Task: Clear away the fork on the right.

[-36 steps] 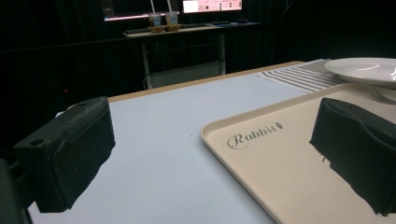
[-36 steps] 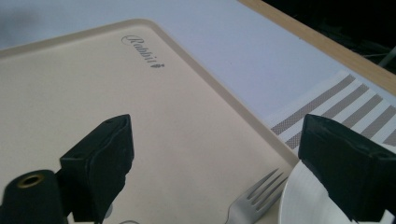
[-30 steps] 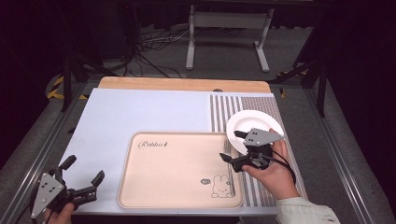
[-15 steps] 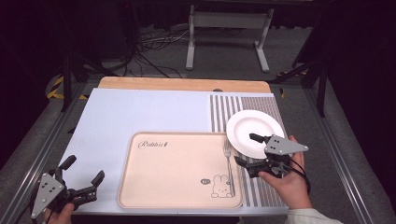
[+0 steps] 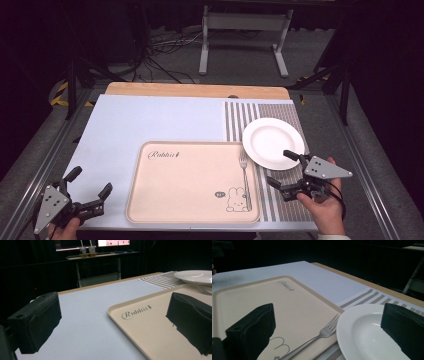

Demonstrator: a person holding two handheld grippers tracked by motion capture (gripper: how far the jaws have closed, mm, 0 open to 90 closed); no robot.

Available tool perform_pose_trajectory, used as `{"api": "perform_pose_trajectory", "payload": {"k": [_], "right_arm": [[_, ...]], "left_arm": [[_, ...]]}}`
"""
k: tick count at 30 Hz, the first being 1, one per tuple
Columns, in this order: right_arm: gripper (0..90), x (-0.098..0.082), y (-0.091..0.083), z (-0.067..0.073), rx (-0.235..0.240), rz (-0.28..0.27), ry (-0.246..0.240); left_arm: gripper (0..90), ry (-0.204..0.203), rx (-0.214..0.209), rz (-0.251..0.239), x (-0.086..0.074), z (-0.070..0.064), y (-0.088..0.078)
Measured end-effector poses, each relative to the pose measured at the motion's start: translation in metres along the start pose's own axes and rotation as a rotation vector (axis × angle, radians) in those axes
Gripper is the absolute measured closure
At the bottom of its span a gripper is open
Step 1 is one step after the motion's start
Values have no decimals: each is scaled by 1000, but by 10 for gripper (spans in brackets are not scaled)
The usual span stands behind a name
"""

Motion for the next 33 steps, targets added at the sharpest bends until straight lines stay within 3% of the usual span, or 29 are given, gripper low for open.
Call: {"api": "perform_pose_trajectory", "payload": {"k": [14, 33], "right_arm": [[4, -35, -11, -12, -38, -18, 25], [7, -61, -9, -22, -71, 62, 168]], "left_arm": [[3, -1, -4, -5, 0, 1, -1], [3, -3, -15, -18, 1, 0, -2]]}}
Point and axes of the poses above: each handheld gripper's, and its own axes: y roughly forward along the jaws, x roughly out of its top, z roughly to its left, the point moved 3 cm from there along y, roughly forward along the jaws, and after that the axes turned 7 degrees about -y, right-handed, at the moved point
